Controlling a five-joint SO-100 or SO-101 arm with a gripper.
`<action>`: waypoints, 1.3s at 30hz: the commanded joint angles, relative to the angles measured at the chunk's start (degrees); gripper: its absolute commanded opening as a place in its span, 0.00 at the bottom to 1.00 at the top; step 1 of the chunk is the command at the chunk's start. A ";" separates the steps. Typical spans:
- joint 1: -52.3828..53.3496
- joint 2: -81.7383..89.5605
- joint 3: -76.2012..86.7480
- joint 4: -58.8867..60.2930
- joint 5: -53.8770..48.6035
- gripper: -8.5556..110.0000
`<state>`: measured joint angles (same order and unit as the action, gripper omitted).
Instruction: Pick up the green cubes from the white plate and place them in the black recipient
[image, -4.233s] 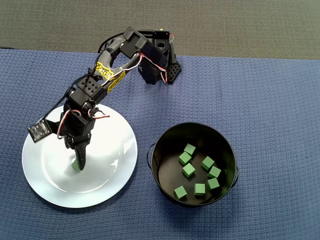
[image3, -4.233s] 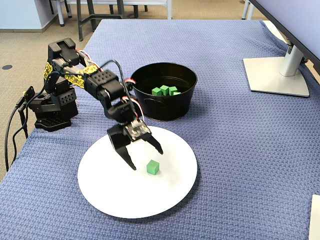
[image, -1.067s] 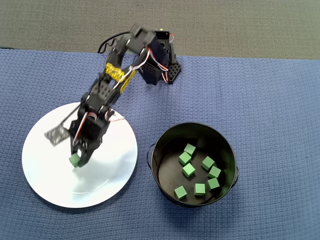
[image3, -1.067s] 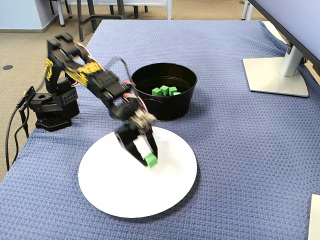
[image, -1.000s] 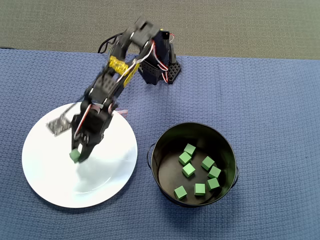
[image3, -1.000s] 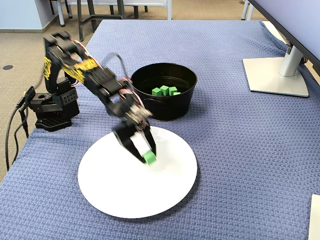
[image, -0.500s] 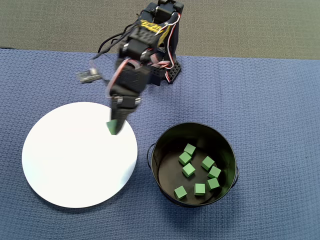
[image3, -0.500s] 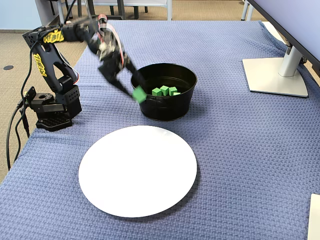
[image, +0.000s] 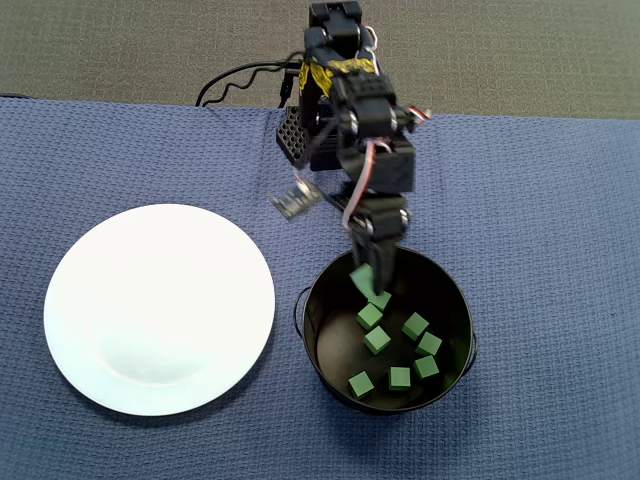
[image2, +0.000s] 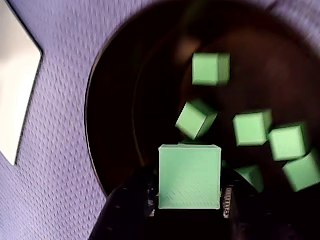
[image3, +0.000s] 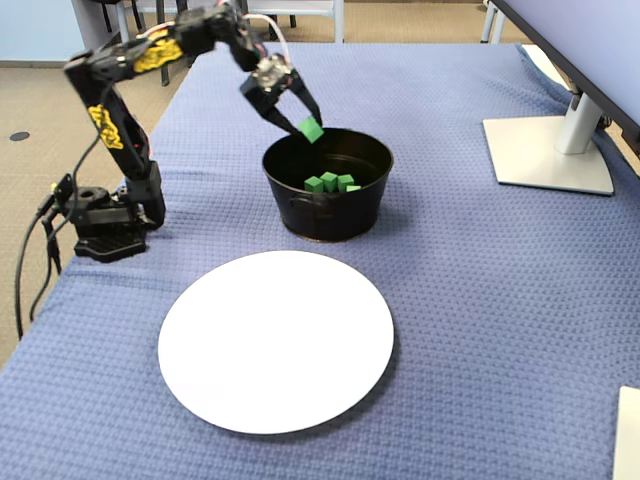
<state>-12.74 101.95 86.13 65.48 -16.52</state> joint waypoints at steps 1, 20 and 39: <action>-2.72 -3.60 -8.35 2.20 -0.35 0.32; 15.21 42.19 23.29 3.08 5.27 0.07; 24.61 73.39 59.33 8.70 7.65 0.07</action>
<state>9.67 173.23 141.59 74.36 -8.35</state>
